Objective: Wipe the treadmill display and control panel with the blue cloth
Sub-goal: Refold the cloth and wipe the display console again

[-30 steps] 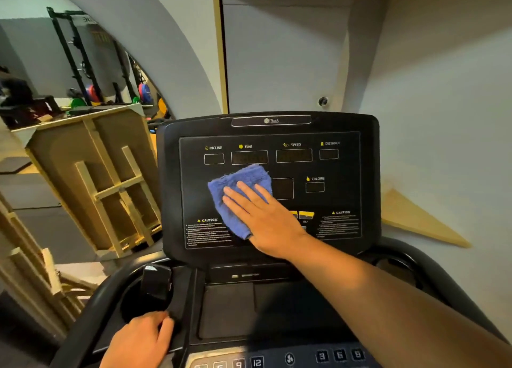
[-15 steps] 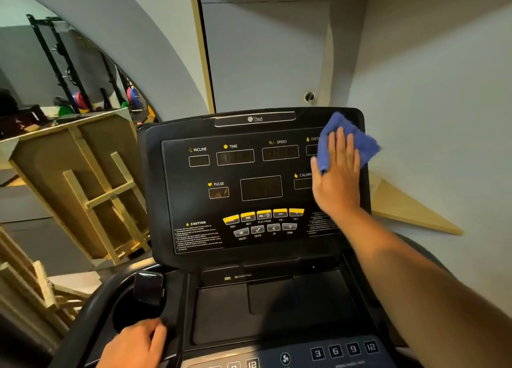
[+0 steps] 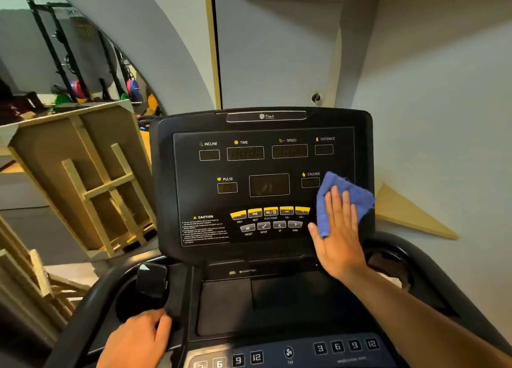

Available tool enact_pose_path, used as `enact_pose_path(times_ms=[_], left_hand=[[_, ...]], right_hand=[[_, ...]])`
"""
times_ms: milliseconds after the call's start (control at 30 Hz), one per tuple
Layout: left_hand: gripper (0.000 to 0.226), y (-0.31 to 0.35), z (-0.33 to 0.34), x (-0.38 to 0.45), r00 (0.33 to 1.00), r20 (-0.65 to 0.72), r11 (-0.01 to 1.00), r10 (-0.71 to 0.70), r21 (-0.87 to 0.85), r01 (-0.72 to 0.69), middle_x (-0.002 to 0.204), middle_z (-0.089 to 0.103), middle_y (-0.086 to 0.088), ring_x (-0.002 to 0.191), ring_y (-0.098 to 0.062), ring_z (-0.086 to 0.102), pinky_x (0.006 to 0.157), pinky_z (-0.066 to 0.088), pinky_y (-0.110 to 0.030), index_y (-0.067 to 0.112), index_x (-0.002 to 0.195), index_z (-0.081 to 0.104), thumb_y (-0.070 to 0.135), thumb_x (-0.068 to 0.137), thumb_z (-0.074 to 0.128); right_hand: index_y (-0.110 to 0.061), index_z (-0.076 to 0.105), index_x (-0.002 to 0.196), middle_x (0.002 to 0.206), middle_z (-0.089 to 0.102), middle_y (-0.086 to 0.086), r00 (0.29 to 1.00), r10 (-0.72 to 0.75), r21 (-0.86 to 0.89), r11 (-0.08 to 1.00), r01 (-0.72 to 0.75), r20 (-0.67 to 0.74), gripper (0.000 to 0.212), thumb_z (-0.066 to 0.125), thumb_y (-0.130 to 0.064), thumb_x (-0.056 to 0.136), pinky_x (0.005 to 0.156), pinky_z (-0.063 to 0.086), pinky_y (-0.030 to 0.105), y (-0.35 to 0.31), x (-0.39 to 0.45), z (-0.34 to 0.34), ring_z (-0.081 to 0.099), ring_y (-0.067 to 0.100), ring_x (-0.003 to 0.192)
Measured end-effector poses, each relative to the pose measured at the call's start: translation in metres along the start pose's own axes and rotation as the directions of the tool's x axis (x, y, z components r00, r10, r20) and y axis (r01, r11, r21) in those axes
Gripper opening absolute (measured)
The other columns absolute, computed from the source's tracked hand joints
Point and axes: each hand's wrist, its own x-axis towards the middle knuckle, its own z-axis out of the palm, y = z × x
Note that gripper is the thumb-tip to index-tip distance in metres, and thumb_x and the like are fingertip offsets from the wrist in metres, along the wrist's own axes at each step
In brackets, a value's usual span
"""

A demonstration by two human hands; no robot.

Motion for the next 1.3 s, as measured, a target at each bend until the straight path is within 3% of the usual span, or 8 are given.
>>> enact_pose_path(times_ms=[200,533,667,800,900,1000,1133,1300], left_hand=[[0.035,0.000,-0.003,-0.002,1.000,-0.012,0.999,0.026,-0.023,-0.026,0.091,0.065,0.012,0.080,-0.010,0.059,0.080,0.049,-0.027,0.037,0.085,0.069,0.050,0.102,0.042],[0.033,-0.007,0.005,0.000,0.999,-0.041,1.000,0.027,0.004,-0.027,0.114,0.075,0.008,0.106,-0.020,0.070,0.082,0.050,-0.033,0.037,0.101,0.070,0.053,0.099,0.041],[0.034,-0.009,0.006,0.002,0.999,-0.041,1.000,0.025,0.004,-0.025,0.114,0.075,0.009,0.106,-0.019,0.070,0.082,0.050,-0.033,0.037,0.104,0.070,0.053,0.099,0.040],[0.036,-0.011,0.007,0.002,0.999,-0.033,0.999,0.020,-0.025,-0.021,0.111,0.076,0.010,0.103,-0.017,0.071,0.085,0.053,-0.032,0.039,0.104,0.070,0.056,0.096,0.039],[0.037,-0.010,0.005,0.001,0.998,-0.044,0.998,0.035,-0.044,-0.037,0.109,0.075,0.010,0.103,-0.015,0.071,0.086,0.053,-0.031,0.038,0.105,0.070,0.056,0.097,0.039],[0.038,-0.009,0.005,0.000,0.998,-0.064,0.998,0.029,-0.055,-0.033,0.108,0.076,0.009,0.102,-0.015,0.072,0.086,0.053,-0.031,0.035,0.103,0.070,0.056,0.097,0.039],[0.030,-0.006,0.004,-0.004,0.995,-0.089,0.998,0.051,-0.038,-0.054,0.108,0.074,0.007,0.104,-0.019,0.071,0.078,0.045,-0.031,0.034,0.090,0.063,0.051,0.100,0.040],[0.036,-0.009,0.005,-0.005,0.992,-0.109,0.997,0.062,-0.030,-0.065,0.103,0.074,0.008,0.097,-0.017,0.070,0.084,0.052,-0.035,0.026,0.094,0.067,0.049,0.099,0.040]], right_hand=[[-0.001,0.014,0.158,0.166,0.013,0.019,0.953,-0.296,-0.129,0.944,0.303,0.066,0.076,0.031,-0.052,0.104,0.119,0.020,0.062,-0.005,-0.024,0.002,0.007,0.042,0.153],[-0.012,0.017,0.160,0.169,0.008,0.006,0.796,-0.598,-0.065,0.794,0.604,0.096,0.076,0.046,-0.048,0.099,0.124,0.010,0.048,-0.122,0.048,-0.010,0.000,0.029,0.155],[-0.014,0.017,0.160,0.169,0.011,0.002,0.899,-0.438,-0.060,0.897,0.438,0.028,0.081,0.055,-0.041,0.093,0.125,0.006,0.044,-0.099,0.073,-0.017,0.001,0.024,0.156],[-0.011,0.007,0.160,0.169,0.003,0.011,0.990,-0.142,-0.028,0.990,0.142,-0.017,0.074,0.026,-0.051,0.101,0.125,0.002,0.049,-0.093,0.055,-0.012,-0.006,0.031,0.155],[-0.008,0.010,0.160,0.167,0.005,0.016,0.985,-0.170,-0.001,0.985,0.170,0.018,0.077,0.030,-0.053,0.100,0.123,0.009,0.056,-0.136,0.036,-0.001,-0.002,0.038,0.154],[-0.011,0.014,0.160,0.168,0.007,0.012,0.879,-0.475,-0.039,0.878,0.477,0.051,0.083,0.048,-0.048,0.094,0.123,0.007,0.055,-0.191,0.039,0.006,-0.002,0.037,0.154],[-0.015,0.010,0.161,0.169,0.000,0.009,0.811,-0.580,-0.030,0.812,0.583,0.073,0.087,0.052,-0.049,0.093,0.123,-0.007,0.052,-0.239,0.061,-0.003,-0.008,0.035,0.154],[-0.017,0.012,0.161,0.169,0.004,0.005,0.547,-0.809,-0.006,0.559,0.829,0.213,0.082,0.051,-0.048,0.095,0.123,-0.010,0.047,-0.209,0.044,0.004,-0.005,0.029,0.155]])
